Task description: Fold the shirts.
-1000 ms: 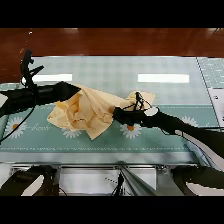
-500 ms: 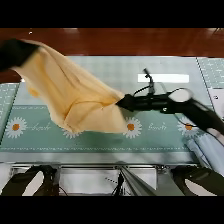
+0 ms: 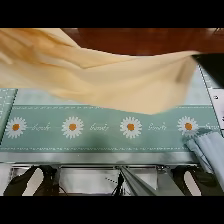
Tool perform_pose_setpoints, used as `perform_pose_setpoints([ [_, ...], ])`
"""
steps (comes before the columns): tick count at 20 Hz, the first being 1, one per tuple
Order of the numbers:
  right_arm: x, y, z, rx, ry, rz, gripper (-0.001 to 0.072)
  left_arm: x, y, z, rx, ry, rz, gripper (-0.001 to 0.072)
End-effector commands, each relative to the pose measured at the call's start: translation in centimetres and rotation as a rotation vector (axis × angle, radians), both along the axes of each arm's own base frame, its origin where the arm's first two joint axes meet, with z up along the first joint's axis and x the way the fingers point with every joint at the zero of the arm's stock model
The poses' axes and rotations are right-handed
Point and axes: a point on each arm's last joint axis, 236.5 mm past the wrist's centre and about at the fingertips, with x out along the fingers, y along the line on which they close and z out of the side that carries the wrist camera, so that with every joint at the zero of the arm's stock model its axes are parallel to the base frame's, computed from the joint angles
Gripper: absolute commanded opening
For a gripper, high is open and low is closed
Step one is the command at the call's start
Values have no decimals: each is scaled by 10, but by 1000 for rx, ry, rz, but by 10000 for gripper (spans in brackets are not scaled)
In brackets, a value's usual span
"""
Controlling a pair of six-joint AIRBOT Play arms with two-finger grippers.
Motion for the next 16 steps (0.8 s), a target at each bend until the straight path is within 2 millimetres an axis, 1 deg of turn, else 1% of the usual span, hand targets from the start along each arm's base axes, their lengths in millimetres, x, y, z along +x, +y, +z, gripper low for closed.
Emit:
perform_pose_setpoints([
  [1, -35, -10, 46, -68, -95, -72, 18, -44, -27, 29, 87, -52, -31, 27],
  [2, -37, -12, 47, -85, -87, -81, 18, -48, -31, 24, 115, -28, -39, 27],
  [3, -39, -14, 40, -117, -62, -87, 18, -47, -30, 10, 136, 27, -38, 27],
  [4, -37, -19, 27, -151, -17, -99, 18, -42, -24, -10, 146, 117, -21, 27],
  [6, -32, -36, -9, -257, 103, -134, 18, -29, -9, -57, 155, 311, -4, 27],
  [7, -29, -49, -28, -315, 165, -160, 18, -22, -6, -79, 154, 394, -25, 26],
  [8, -24, -64, -45, -372, 221, -192, 18, -13, -2, -104, 140, 482, -48, 27],
  [9, -18, -84, -64, -443, 284, -232, 18, -4, 1, -128, 115, 557, -69, 27],
  [10, -11, -103, -80, -495, 347, -269, 18, 7, 5, -156, 82, 634, -89, 27],
  [11, -3, -117, -93, -522, 400, -293, 18, 16, 7, -186, 53, 712, -114, 26],
  [12, 4, -121, -102, -535, 435, -286, 18, 26, 7, -221, 17, 796, -144, 27],
  [15, 33, -119, -140, -548, 563, -186, 18, 59, -4, -319, -106, 965, -185, 27],
  [16, 44, -116, -156, -557, 603, -142, 18, 69, -10, -346, -130, 995, -187, 27],
])
